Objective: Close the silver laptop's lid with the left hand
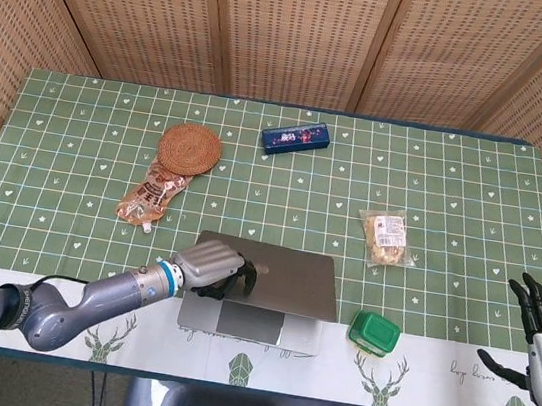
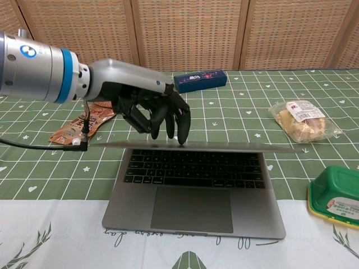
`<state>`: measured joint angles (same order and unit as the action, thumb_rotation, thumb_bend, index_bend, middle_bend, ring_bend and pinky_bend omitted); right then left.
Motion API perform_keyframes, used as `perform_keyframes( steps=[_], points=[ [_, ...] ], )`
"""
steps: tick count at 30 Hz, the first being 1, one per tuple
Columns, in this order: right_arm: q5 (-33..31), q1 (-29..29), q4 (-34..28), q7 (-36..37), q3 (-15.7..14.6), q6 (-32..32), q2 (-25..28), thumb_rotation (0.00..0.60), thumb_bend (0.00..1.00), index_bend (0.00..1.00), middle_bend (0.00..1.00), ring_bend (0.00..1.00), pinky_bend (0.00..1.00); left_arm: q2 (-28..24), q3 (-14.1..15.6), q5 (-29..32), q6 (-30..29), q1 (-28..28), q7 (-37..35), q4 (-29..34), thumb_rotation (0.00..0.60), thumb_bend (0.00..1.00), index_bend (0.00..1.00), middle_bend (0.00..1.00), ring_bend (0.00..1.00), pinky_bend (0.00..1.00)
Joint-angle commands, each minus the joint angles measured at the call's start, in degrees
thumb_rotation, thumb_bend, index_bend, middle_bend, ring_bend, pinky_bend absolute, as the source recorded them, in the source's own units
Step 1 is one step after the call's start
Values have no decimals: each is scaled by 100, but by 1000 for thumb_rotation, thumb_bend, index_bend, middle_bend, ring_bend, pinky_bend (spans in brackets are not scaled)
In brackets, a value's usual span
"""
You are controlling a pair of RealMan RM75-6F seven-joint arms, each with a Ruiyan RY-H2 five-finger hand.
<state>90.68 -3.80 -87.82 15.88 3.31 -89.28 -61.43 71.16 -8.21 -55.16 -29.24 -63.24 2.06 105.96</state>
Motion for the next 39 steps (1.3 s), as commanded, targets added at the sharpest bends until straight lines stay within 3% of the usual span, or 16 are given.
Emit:
perform_keyframes(
  steps=[1,20,32,35,38,39],
  points=[
    [-18,4,-4,6,2,6,13,600,96,0,0,0,0,239,85,-99,85,85,-196,-198,600,1000,417,327,294,359],
    [-123,-14,-34,-55,-4,155,57,600,96,0,0,0,0,902,417,-93,509,-3,-489,-1029,600,1000,410,326,294,358],
    [-140,-20,-44,-90,-2,184,53,600,97,0,0,0,0,902,592,63,490,-64,-469,-1069,600,1000,403,316,294,356],
    [-127,-20,-49,-106,-4,176,49,600,96,0,0,0,0,817,576,41,394,-10,-501,-981,600,994,351,260,258,320],
    [-108,-18,-55,-128,-13,170,44,600,96,0,0,0,0,663,516,-4,223,107,-589,-829,600,853,260,142,155,201],
    [-101,-17,-58,-133,-16,168,42,600,96,0,0,0,0,610,487,-35,135,169,-630,-766,600,759,230,90,112,148]
  ],
)
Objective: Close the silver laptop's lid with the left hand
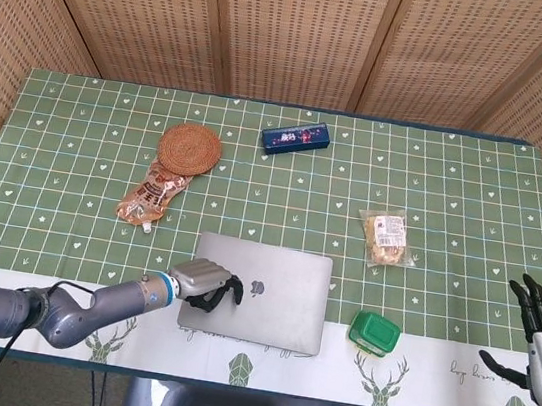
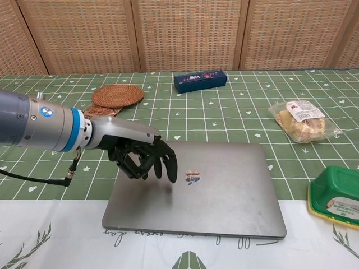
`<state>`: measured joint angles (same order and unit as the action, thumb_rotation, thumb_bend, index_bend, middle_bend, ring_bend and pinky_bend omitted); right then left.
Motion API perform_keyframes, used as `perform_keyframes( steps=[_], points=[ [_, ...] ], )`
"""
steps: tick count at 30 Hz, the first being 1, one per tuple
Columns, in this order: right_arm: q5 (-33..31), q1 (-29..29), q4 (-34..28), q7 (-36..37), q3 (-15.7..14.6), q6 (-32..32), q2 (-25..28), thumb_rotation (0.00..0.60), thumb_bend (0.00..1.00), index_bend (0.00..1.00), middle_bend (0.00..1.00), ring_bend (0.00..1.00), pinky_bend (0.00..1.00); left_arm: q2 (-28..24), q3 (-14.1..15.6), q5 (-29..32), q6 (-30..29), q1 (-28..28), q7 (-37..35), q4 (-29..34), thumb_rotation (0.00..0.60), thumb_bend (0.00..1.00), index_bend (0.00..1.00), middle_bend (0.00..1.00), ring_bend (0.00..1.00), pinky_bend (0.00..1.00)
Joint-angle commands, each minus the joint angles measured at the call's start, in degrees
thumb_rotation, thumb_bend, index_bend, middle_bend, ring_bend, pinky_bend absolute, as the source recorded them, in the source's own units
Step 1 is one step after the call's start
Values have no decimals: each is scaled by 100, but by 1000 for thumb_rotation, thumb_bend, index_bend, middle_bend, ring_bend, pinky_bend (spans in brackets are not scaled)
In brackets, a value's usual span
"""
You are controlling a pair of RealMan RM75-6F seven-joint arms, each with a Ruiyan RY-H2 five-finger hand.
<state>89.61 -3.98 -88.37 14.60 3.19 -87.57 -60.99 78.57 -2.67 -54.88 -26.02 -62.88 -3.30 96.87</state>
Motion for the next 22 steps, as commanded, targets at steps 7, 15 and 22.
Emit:
perform_keyframes(
  steps=[7,15,22],
  points=[
    [50,-6,-13,-35,-16,-12,-24,600,97,0,0,0,0,-638,-83,-486,-1696,958,-43,765,600,417,34,0,0,0],
    [50,-63,29,-147,-53,130,-118,600,96,0,0,0,0,-546,649,-1566,-5205,2749,1838,812,600,297,0,0,0,0],
    [122,-77,22,-316,-84,121,-195,600,96,0,0,0,0,-432,1103,-2018,-6602,3935,2354,382,600,188,0,0,0,0]
  ],
)
